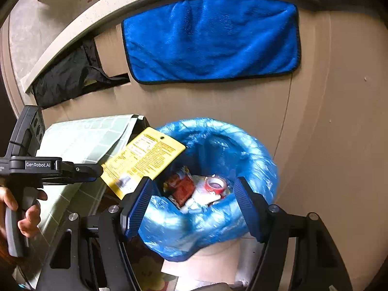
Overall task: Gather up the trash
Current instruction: 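Open both tools over the bin to drop the tape roll and yellow packet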
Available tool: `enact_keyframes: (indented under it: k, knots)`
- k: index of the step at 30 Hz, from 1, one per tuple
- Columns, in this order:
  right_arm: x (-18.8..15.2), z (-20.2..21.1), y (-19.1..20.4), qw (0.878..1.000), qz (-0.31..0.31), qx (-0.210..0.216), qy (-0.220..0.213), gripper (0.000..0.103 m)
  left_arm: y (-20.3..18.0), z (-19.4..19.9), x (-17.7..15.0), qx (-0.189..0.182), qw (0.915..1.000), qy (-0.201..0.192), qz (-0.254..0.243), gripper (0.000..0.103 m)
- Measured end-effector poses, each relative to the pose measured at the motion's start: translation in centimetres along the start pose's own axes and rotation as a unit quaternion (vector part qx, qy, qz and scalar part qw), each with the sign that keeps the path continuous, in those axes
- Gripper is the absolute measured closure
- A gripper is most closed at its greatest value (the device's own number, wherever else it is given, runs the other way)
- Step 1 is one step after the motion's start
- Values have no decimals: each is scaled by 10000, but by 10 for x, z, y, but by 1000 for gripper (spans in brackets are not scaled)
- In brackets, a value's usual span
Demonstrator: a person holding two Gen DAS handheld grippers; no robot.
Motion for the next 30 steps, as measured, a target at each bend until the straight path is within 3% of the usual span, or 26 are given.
enact_keyframes:
  k: [3, 4, 7, 13, 17, 21, 24, 27, 30]
  knots:
    - [-4, -1, -4, 10000, -80, 47, 38, 36, 5, -13, 6, -6, 9997, 44, 236, 61]
    - [-6, 0, -5, 9999, -101, 58, 35, 36, 5, -15, 9, -26, 9995, 10, 307, 71]
    - [-9, 1, -5, 9999, -118, 84, 25, 36, -10, -16, 21, -149, 9994, -238, 192, 74]
    - [-12, 3, -1, 9999, -119, 89, 28, 36, -63, -30, 41, -328, 9968, -352, -644, 74]
    - [-18, 11, 4, 9999, -105, 26, 17, 36, -83, -25, 39, -221, 9910, -662, -1143, 72]
    - [-24, 18, 10, 9999, -66, -107, -27, 36, -101, 3, 37, -228, 9776, -1349, -1599, 67]
    - [-26, 30, 17, 9998, -102, -93, -133, 36, -113, 27, 30, -267, 9692, -1595, -1856, 54]
    - [-30, 44, 25, 9995, -88, -123, -266, 36, -118, 56, 11, 0, 9634, -1786, -1999, 51]
    - [-35, 57, 33, 9993, -104, -85, -358, 36, -112, 80, -21, 628, 9521, -2103, -2130, 51]
Point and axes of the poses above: each gripper's, at about its wrist camera, not at the fingertips, and z roughly against the way its jaws point, y to its left, x to its top, the point moved 3 cm from there along -z, roughly the way its jaws point, and after that the axes turned 7 degrees about y, right-handed, at the moved point
